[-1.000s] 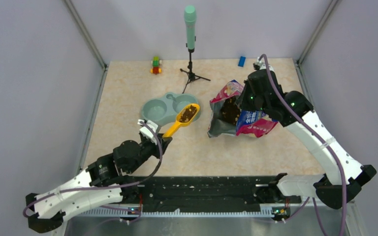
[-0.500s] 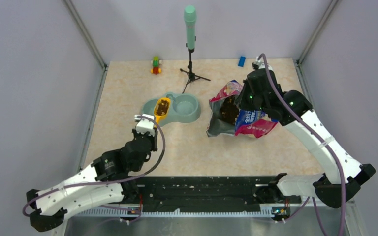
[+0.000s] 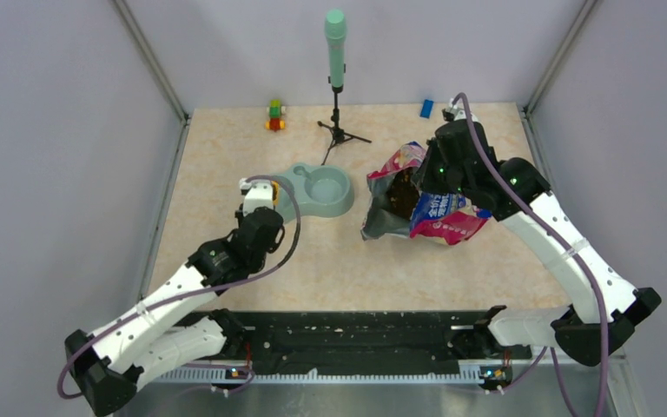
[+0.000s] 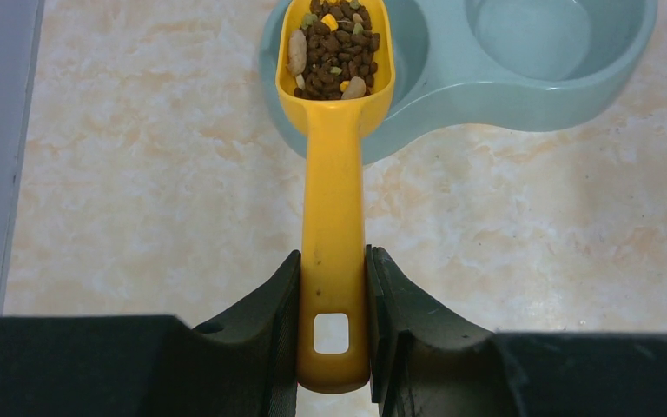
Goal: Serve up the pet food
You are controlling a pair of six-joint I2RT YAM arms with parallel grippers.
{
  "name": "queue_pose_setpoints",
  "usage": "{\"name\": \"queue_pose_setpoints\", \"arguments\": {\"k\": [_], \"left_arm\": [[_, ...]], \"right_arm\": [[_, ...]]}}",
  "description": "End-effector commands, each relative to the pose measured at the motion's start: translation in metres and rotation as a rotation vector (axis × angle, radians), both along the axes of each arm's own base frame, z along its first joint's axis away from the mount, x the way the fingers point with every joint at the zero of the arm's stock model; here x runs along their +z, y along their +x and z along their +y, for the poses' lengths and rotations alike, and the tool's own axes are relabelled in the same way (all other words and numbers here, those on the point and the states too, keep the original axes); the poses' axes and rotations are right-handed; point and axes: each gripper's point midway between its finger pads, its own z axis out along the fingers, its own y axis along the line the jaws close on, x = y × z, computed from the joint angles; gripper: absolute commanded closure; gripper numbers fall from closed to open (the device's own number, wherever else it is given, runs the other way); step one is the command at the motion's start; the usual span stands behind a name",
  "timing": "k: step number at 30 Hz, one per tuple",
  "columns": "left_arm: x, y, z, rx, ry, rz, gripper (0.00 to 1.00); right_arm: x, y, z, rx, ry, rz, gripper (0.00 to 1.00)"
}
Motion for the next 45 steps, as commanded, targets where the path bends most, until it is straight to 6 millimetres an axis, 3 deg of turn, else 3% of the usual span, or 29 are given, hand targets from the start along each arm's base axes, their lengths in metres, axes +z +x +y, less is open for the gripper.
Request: {"name": "queue_pose_setpoints", "arguments": {"k": [1, 5, 18, 36, 45], "left_arm": [[0.022, 0.014, -0.017, 0.012, -0.101, 0.002, 1.0], [0.022, 0.018, -0.027, 0.008, -0.128, 0.032, 1.0], [0.003, 0.029, -0.016, 0.142, -0.119, 0.132, 1.0], [-0.003, 0.042, -0.016, 0.184, -0.067, 0.307, 1.0], [0.004, 0.049, -0.018, 0.215, -0.094, 0.391, 1.0]], "right_arm": [[0.048, 0.003, 0.018, 0.06, 0.139, -0.117, 1.0], [0.048, 0.001, 0.016, 0.059, 0.14, -0.122, 1.0], [0.044, -0.008, 0.009, 0.061, 0.143, -0.127, 1.0], [0.042, -0.012, 0.005, 0.061, 0.135, -0.131, 1.0], [0.039, -0.015, 0.003, 0.061, 0.136, -0.129, 1.0]]}}
